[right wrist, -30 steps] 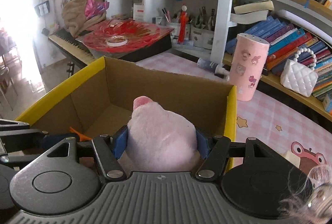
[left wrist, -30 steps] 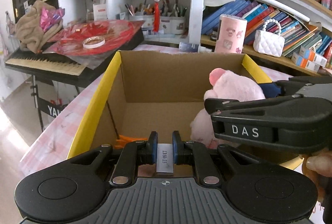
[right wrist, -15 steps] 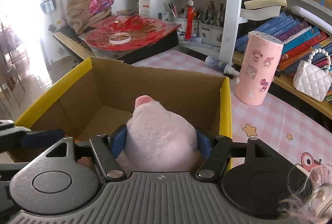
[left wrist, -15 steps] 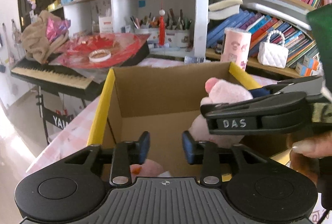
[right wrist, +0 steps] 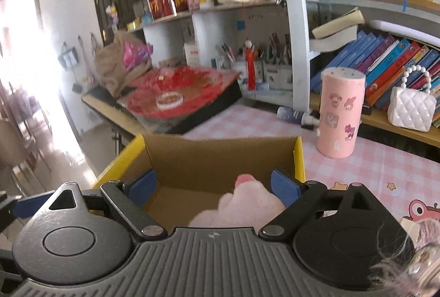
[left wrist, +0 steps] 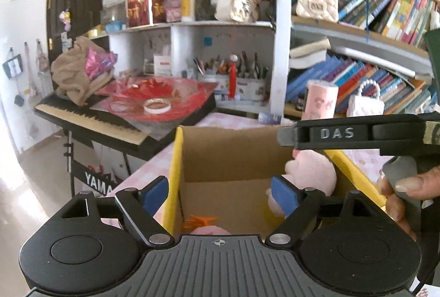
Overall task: Organize objects
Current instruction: 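Open the left tool to drop the white box while the right tool releases the pig into the box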
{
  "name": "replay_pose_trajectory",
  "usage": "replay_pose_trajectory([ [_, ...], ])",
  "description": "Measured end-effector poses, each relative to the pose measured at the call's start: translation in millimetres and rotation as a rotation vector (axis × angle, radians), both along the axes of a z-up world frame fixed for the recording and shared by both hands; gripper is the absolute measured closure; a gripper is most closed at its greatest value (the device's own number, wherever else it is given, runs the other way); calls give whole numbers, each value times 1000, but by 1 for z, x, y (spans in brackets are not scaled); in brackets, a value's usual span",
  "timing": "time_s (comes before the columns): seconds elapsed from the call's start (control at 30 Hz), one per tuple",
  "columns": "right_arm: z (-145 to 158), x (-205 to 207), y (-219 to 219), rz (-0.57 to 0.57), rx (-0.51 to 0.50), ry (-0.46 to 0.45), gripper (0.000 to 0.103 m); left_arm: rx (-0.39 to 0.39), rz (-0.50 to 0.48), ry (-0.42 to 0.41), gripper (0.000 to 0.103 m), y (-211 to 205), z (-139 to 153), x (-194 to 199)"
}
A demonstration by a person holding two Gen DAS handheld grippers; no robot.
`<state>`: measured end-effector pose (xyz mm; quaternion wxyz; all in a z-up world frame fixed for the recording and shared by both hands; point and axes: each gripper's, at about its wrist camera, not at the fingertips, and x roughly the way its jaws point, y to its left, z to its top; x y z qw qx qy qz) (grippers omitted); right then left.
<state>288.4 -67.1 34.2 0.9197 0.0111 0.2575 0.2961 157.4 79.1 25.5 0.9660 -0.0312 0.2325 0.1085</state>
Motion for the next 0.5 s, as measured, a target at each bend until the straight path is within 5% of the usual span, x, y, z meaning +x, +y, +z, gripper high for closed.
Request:
replay_pose_trajectory([
  [0.5, 14, -77, -14, -159, -62, -46, 11, -37, 25, -19, 11, 8, 5, -52],
])
